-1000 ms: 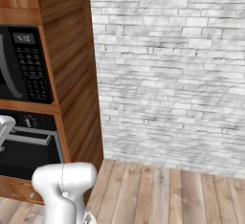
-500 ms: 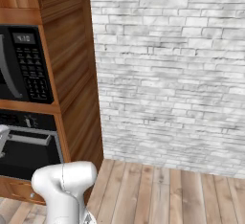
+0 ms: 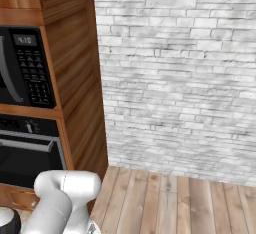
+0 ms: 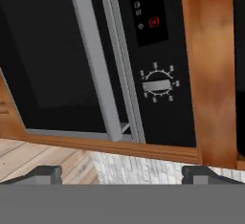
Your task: Take the fish from the oven and place it on the plate on the counter.
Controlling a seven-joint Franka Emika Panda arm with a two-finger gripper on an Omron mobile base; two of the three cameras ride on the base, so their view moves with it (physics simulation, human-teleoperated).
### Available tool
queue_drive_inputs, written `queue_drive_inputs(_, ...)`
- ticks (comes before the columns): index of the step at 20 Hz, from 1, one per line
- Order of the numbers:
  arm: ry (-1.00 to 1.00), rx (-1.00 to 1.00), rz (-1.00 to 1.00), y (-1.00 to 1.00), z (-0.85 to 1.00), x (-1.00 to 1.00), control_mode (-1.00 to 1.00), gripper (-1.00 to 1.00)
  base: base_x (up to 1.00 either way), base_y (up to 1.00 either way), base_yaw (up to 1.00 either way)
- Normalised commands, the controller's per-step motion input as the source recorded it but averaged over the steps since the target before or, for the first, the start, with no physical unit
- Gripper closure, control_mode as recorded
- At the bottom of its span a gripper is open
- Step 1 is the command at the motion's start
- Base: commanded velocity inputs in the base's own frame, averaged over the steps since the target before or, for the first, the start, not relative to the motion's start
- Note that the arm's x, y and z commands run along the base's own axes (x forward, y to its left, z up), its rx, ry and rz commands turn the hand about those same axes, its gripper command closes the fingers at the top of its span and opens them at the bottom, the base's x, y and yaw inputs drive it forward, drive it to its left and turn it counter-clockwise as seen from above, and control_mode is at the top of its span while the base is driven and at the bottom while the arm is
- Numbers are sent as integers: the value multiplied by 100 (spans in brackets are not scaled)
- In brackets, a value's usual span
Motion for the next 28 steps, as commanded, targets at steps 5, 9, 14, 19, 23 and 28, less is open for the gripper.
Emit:
queue_drive_inputs(5, -12, -9, 5, 4, -13, 17, -100, -100, 0, 0, 0)
queue_drive_inputs(9, -20, -6, 8, 0, -22, 29, -100, -100, 0, 0, 0)
queue_drive_inputs(14, -13, -1, 8, 0, -33, 43, -100, -100, 0, 0, 0)
queue_drive_inputs(19, -11, 0, 10, 1, -34, 41, -100, -100, 0, 0, 0)
queue_drive_inputs(23, 0, 0, 3, 19, -34, 36, -100, -100, 0, 0, 0)
queue_drive_inputs(28, 2, -9, 0, 30, -30, 39, -100, -100, 0, 0, 0)
